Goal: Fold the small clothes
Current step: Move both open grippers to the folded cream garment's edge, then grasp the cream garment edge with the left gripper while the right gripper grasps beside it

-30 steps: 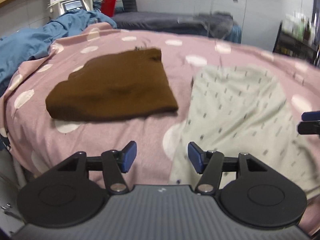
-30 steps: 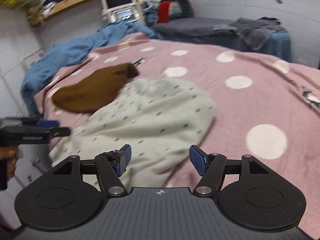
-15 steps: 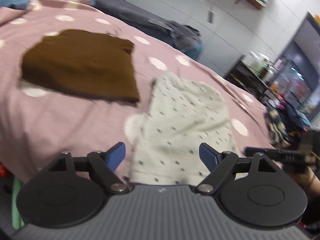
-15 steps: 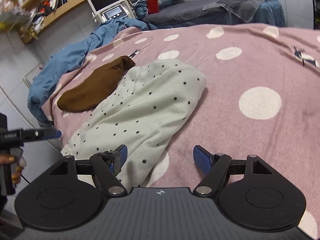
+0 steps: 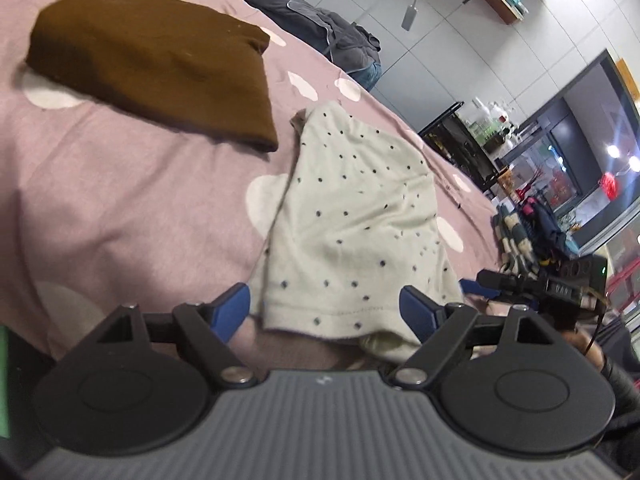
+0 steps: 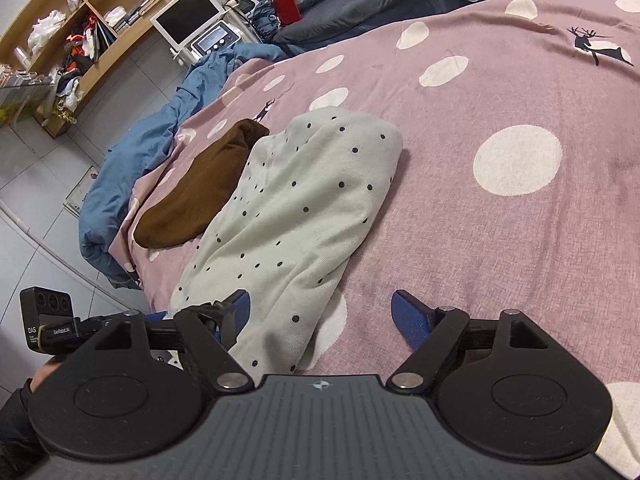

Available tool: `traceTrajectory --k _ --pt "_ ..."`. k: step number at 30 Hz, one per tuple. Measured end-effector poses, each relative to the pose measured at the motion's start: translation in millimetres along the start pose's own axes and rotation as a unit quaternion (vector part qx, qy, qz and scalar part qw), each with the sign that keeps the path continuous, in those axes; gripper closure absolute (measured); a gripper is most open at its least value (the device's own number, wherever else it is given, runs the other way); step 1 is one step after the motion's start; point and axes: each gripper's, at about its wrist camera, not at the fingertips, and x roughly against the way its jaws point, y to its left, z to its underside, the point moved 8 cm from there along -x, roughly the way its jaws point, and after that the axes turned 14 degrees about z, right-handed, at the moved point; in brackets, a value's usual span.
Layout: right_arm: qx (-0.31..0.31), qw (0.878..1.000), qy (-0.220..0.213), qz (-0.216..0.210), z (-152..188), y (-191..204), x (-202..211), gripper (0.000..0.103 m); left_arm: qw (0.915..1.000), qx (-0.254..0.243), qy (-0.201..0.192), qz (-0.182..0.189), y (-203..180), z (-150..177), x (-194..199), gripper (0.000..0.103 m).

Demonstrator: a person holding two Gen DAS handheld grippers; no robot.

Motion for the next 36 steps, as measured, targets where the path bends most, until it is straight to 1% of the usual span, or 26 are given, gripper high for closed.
traceTrajectory --k 1,3,6,8,10,12,14,17,20,24,32,36 --pt "0.005 1.000 0.001 0.002 0.2 0.8 -0.1 0.000 0.9999 -0.008 0.003 -0.008 1.8 1.5 0.4 0.018" --pt "0.018 1.000 0.004 0.006 0.8 2.9 -2.2 0.000 0.9998 -0.014 0.002 -0.010 2.8 2.5 -1.4 0.017" --pt "0.018 1.000 0.006 0.007 0.3 3.0 -5.5 0.000 0.9999 -0.015 -0.003 0.002 -3.0 0.5 -8.5 0.014" --pt "0.015 1.000 0.006 0.008 -0.3 4.0 -6.6 0.000 0.9997 -0.022 0.008 -0.003 -4.4 1.2 -17.6 0.010" --pt "0.014 1.000 0.005 0.008 0.0 4.3 -6.9 0.000 0.9995 -0.030 0.006 -0.003 -5.3 -0.3 -21.4 0.008" --pt "0.017 1.000 0.005 0.007 -0.2 4.5 -6.9 0.000 0.9997 -0.024 0.005 0.004 -5.1 -2.4 -21.5 0.007" --pt "0.016 1.000 0.004 0.005 0.0 4.5 -7.1 0.000 0.9996 -0.015 0.006 0.023 -6.5 -3.2 -22.0 0.008" --pt "0.021 1.000 0.007 -0.002 -0.9 7.4 -9.5 0.000 0.9988 -0.008 0.011 0.048 -12.5 0.1 -30.3 0.008" --pt "0.014 1.000 0.008 -0.012 -3.3 7.5 -14.2 0.000 0.9982 -0.014 0.008 0.057 -16.3 2.2 -38.2 0.008" --pt "-0.008 0.999 0.010 -0.031 -8.4 5.1 -20.7 0.000 0.9975 -0.004 0.001 0.071 -17.4 -0.7 -44.6 0.008" --pt "-0.010 0.998 0.027 -0.058 -22.0 12.2 -39.7 0.000 0.9964 -0.014 0.019 0.081 -24.7 -4.3 -66.6 0.007" --pt "-0.013 0.997 0.030 -0.070 -31.5 14.3 -51.6 0.000 0.9960 -0.009 0.021 0.087 -25.4 -6.5 -74.7 0.007"
